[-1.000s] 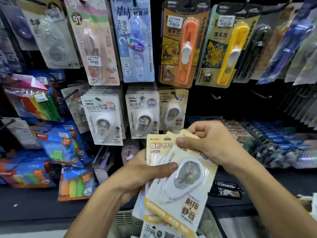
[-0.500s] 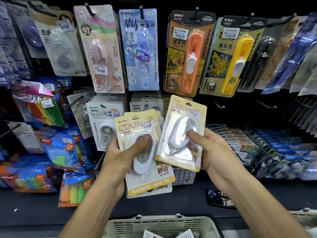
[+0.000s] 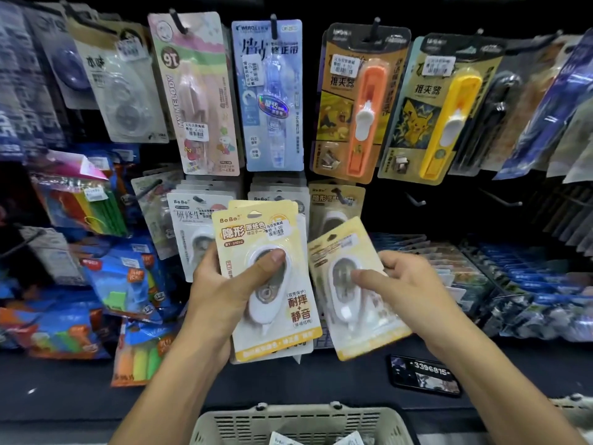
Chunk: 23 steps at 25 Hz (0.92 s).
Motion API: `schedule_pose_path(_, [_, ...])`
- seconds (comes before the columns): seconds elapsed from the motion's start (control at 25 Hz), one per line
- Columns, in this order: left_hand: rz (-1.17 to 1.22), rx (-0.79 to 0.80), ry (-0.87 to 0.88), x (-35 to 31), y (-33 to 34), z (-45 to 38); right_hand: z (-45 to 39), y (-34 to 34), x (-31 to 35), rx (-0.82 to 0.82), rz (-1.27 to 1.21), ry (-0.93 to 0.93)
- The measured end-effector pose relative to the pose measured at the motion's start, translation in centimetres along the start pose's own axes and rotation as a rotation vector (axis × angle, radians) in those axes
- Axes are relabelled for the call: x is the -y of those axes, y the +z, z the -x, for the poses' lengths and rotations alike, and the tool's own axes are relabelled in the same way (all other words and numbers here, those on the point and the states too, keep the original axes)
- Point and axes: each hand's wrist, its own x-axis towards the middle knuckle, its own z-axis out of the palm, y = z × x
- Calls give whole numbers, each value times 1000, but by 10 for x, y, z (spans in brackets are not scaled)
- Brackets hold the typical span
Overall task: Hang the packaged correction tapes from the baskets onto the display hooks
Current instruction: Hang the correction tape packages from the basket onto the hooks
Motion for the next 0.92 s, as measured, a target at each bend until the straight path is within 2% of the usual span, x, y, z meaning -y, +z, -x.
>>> schedule_pose_path(0.08, [-6, -7, 19, -2, -1, -2, 2, -4, 3, 43, -91, -52])
schedule_pose_path(0.2, [34, -32, 20, -4, -1, -3, -4, -5, 7, -18, -232, -57])
schedule_pose_path(0.36, [6, -25, 12, -2, -1, -2, -8, 0, 1, -182, -198, 54])
schedule_pose_path(0.56, [7, -17, 18, -1, 1, -1, -10, 9, 0, -307, -50, -20])
schedule_pose_path(0.68, [18, -8, 18, 0, 2, 0, -13, 15, -4, -355, -69, 119])
schedule_pose_path(0.76, [27, -7, 10, 1, 2, -1, -5, 19, -5, -287, -138, 256])
schedule_pose_path(0.84, [17, 2, 4, 3, 4, 0, 6, 28, -4, -163, -144, 159])
schedule_pose_path(0.92, [-12, 20, 6, 6, 8, 0, 18, 42, 4, 66, -195, 23])
